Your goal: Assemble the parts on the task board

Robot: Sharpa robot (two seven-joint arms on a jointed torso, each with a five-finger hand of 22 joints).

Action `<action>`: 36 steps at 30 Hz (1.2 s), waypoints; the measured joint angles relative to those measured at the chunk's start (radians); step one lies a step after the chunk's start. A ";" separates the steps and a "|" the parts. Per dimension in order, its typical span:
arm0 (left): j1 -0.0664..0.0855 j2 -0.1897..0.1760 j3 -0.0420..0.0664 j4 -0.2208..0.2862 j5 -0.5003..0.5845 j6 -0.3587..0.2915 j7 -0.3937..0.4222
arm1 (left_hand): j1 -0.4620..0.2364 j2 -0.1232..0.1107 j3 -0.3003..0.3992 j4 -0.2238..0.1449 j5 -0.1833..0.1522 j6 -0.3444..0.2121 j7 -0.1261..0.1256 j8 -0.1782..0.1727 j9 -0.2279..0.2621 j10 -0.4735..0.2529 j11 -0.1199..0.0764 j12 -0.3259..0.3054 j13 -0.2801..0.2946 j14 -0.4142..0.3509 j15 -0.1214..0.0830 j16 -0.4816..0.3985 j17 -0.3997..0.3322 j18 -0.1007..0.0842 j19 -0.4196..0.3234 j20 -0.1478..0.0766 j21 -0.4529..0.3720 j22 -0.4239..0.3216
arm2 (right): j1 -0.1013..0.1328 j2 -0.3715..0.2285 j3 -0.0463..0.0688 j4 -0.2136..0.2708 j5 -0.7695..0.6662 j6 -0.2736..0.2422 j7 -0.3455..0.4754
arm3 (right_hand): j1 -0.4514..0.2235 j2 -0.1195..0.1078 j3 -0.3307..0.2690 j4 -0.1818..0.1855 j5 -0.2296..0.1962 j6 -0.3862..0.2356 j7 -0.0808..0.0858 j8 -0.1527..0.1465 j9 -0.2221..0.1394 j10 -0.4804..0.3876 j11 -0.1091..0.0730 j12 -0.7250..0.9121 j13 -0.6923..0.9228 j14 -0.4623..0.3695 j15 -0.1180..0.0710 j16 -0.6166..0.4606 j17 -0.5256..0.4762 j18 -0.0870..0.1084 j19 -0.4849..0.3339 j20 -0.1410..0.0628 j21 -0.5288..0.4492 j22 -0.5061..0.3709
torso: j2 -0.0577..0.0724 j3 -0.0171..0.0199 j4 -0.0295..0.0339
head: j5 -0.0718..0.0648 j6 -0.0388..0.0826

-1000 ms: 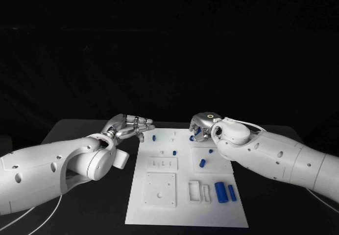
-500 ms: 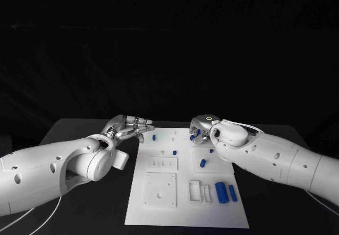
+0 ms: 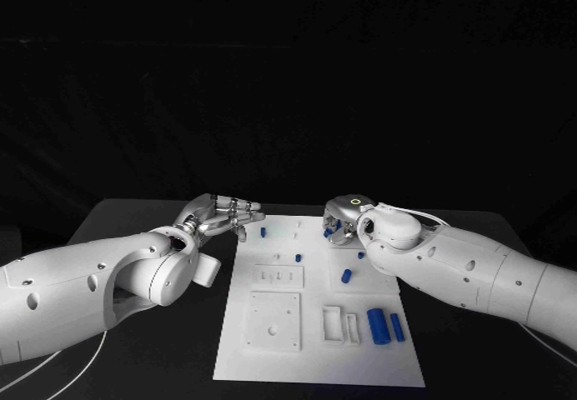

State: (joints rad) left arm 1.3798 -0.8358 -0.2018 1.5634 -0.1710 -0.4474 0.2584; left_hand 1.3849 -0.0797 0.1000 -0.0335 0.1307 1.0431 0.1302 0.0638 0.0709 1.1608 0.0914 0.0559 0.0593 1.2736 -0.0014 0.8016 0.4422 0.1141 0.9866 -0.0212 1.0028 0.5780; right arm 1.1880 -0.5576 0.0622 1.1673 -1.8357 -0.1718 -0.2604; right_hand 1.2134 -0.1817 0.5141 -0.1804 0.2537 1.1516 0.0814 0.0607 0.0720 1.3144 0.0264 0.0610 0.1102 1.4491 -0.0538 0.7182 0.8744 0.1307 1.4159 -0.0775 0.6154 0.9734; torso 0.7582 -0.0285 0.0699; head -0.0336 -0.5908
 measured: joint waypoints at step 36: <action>0.000 0.010 0.000 -0.019 0.005 0.016 -0.013 | 0.000 0.000 -0.014 0.008 -0.012 -0.010 0.005 0.000 0.000 -0.012 0.005 0.000 0.001 0.011 0.003 0.011 -0.005 -0.006 0.004 0.004 0.015 -0.005 | 0.003 0.010 0.008 0.031 0.005 -0.170 -0.056 | 0.020 0.030 0.145 0.023 -0.146 0.122 -0.016 0.000 0.009 0.105 -0.034 -0.001 0.073 0.007 -0.021 0.000 0.000 -0.031 0.032 -0.024 0.035 0.152 | 0.007 -0.0033 0.0063 | -0.004 0.030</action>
State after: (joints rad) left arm 1.3802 -0.8261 -0.2018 1.5444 -0.1660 -0.4319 0.2457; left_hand 1.3849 -0.0797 0.0862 -0.0251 0.1191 1.0332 0.1347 0.0637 0.0708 1.1484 0.0964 0.0559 0.0601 1.2848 0.0019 0.8125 0.4371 0.1082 0.9902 -0.0176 1.0181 0.5726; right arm 1.1912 -0.5475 0.0700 1.1988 -1.8303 -0.3416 -0.3165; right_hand 1.2336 -0.1513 0.6590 -0.1571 0.1081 1.2738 0.0657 0.0603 0.0808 1.4194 -0.0075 0.0600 0.1833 1.4560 -0.0752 0.7183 0.8744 0.0994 1.4476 -0.1020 0.6503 1.1251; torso 0.7656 -0.0317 0.0762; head -0.0376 -0.5607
